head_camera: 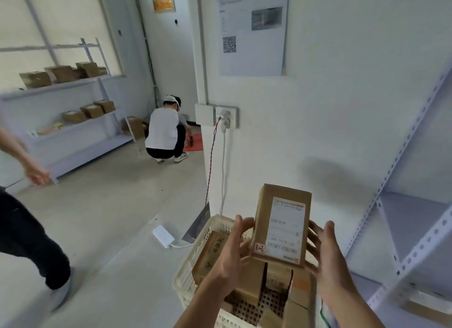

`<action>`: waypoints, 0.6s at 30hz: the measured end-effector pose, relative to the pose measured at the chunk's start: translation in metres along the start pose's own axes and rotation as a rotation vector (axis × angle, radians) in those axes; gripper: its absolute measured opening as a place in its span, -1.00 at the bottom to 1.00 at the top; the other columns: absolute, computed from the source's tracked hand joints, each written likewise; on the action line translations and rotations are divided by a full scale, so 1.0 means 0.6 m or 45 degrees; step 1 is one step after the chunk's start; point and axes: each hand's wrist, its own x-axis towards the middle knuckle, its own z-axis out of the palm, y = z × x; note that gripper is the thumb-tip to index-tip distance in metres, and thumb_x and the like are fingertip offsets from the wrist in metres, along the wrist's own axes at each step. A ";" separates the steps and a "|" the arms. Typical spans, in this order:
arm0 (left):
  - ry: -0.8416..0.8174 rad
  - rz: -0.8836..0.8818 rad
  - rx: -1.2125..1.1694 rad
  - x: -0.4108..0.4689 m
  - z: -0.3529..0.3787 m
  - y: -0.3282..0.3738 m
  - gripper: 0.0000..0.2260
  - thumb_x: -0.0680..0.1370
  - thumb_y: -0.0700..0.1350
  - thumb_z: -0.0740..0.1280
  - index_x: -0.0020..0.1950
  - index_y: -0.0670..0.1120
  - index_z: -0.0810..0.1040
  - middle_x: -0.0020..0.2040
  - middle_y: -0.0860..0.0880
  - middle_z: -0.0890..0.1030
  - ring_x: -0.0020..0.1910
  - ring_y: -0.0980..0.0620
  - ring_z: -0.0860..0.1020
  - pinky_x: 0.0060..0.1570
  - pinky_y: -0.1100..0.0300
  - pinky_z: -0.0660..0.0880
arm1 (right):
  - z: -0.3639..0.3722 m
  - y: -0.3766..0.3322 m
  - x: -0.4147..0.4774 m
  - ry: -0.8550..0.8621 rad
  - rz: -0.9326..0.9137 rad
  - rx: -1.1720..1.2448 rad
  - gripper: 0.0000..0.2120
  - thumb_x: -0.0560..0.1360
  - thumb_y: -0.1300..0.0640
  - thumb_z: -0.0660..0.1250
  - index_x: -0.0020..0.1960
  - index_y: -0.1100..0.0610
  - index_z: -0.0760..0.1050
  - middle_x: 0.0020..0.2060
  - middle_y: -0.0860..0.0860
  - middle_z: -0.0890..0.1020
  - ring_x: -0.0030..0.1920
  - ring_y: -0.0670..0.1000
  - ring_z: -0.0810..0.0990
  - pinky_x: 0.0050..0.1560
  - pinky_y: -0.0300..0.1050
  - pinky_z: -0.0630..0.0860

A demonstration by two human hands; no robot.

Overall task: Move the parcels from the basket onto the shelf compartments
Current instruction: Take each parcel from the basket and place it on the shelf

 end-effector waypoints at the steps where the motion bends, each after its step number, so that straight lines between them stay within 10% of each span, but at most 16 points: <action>1: -0.023 0.003 0.041 -0.006 -0.006 0.004 -0.32 0.56 0.50 0.00 0.49 0.17 0.49 0.34 0.23 0.66 0.28 0.26 0.63 0.51 -0.28 0.31 | 0.006 -0.004 -0.007 0.000 -0.008 0.009 -0.37 0.51 -0.46 0.01 0.36 -0.17 0.54 0.30 -0.05 0.65 0.32 0.04 0.58 0.21 0.16 0.52; 4: -0.128 0.065 0.177 -0.020 -0.025 0.009 -0.32 0.54 0.57 0.08 0.60 0.34 0.31 0.53 0.15 0.52 0.56 -0.01 0.42 0.53 -0.44 0.21 | 0.025 -0.009 -0.027 0.005 -0.019 0.044 -0.32 0.50 -0.47 0.03 0.41 -0.13 0.52 0.33 -0.03 0.64 0.35 0.10 0.58 0.31 0.26 0.52; 9: -0.200 0.113 0.174 -0.018 -0.052 -0.002 -0.23 0.41 0.49 0.43 0.58 0.44 0.27 0.46 0.08 0.59 0.49 -0.03 0.52 0.52 -0.37 0.31 | 0.046 0.001 -0.058 0.059 -0.019 0.092 -0.37 0.50 -0.47 0.08 0.35 -0.14 0.57 0.24 -0.04 0.71 0.31 0.09 0.63 0.39 0.36 0.48; 18: -0.442 0.092 0.161 0.009 -0.106 0.013 -0.41 0.51 0.05 0.54 0.53 0.04 0.50 0.24 -0.19 0.69 0.30 -0.27 0.66 0.38 -0.26 0.54 | 0.021 -0.013 -0.098 0.208 -0.126 0.004 -0.44 0.54 -0.40 0.13 0.37 -0.12 0.53 0.33 -0.07 0.64 0.37 0.00 0.56 0.41 0.18 0.46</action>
